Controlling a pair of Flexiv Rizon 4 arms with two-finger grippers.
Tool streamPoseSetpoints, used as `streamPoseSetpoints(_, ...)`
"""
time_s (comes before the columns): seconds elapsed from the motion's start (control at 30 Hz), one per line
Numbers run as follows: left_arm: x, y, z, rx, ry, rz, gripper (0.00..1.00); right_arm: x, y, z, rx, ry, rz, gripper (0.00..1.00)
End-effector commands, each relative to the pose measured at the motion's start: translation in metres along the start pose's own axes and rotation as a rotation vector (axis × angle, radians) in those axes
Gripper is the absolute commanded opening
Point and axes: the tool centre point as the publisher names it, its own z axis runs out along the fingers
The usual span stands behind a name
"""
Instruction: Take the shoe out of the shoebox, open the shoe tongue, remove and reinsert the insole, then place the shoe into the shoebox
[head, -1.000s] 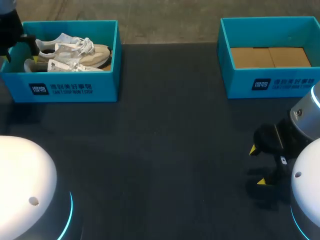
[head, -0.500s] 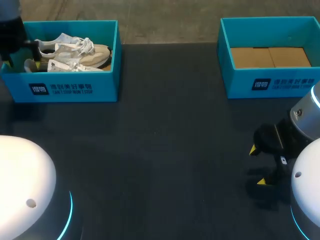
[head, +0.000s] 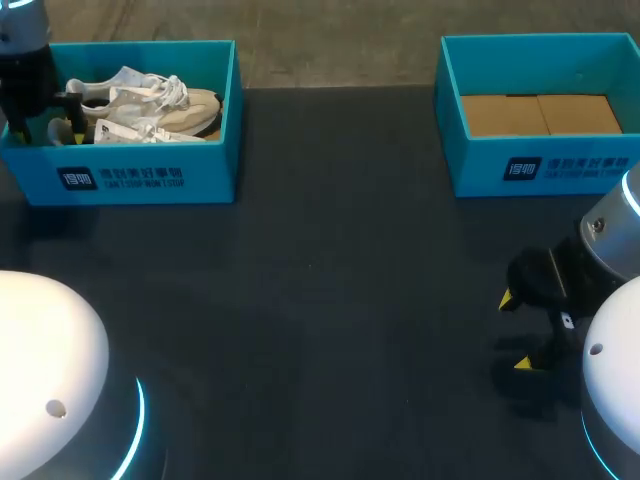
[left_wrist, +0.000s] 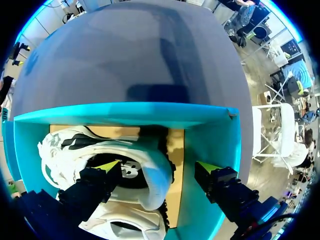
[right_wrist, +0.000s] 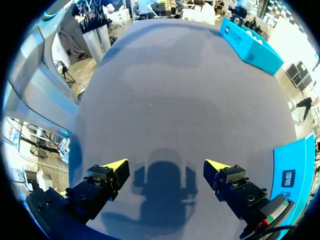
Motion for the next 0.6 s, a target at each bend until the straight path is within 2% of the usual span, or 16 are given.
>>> streamPoseSetpoints(0.03,0.007,0.007,0.011,0.005,-0.005,0.0,0.9,0.002,0.001,0.0,0.005,-0.004,0.001,1.0)
streamPoseSetpoints(0.1,0.007,0.007,0.012,0.007,-0.007,-0.001,0.84,0.002,0.001,0.0,0.005,-0.004,0.001,1.0)
streamPoseSetpoints(0.23,0.006,0.006,0.018,0.009,-0.007,0.007,0.81,0.002,0.001,0.0,0.005,-0.004,0.001,1.0)
streamPoseSetpoints(0.37,0.005,0.004,0.023,0.02,-0.01,0.011,0.85,0.002,0.001,0.0,0.005,-0.004,0.001,1.0)
streamPoseSetpoints(0.6,0.003,0.001,0.029,0.027,-0.01,0.009,0.83,0.002,0.001,0.0,0.005,-0.004,0.001,1.0)
